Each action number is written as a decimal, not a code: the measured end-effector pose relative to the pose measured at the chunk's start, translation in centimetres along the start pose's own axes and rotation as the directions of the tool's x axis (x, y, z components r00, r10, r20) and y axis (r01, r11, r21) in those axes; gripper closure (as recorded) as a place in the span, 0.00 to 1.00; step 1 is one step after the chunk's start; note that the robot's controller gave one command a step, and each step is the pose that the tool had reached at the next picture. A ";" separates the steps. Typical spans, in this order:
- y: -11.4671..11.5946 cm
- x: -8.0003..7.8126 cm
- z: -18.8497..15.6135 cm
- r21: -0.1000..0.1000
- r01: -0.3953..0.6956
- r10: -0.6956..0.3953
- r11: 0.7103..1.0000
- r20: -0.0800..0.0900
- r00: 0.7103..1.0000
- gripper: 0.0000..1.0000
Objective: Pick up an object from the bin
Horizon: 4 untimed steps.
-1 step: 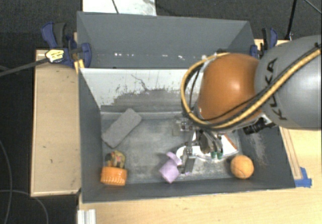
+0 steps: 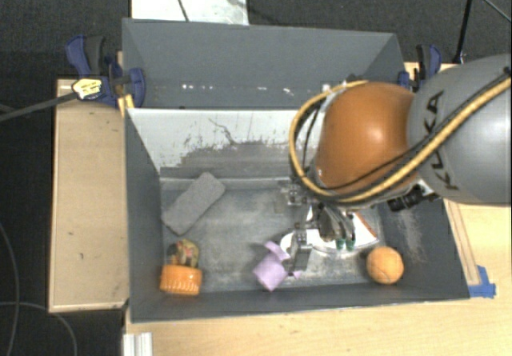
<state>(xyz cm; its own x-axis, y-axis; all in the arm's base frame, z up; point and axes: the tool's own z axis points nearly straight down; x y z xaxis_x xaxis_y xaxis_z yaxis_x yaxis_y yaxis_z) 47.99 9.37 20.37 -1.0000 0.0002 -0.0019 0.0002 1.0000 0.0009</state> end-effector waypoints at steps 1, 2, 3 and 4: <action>-1.7 -0.8 2.9 -0.002 0.097 -0.097 0.995 0.009 0.995 0.00; -4.0 -1.0 8.9 0.000 0.144 -0.144 0.990 0.002 0.990 0.00; -4.6 -1.5 11.1 -0.001 0.307 -0.307 0.952 -0.003 0.952 1.00; -4.6 -1.5 11.1 -0.001 0.305 -0.305 0.952 -0.003 0.952 1.00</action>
Offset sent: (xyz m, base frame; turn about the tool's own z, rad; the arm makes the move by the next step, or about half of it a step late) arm 0.0100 -0.0427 -0.0928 -0.1441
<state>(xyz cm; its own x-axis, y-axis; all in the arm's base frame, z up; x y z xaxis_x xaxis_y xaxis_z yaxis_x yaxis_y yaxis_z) 49.49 4.82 9.28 -0.9524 -0.3047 0.0010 -0.3047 0.9524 0.0009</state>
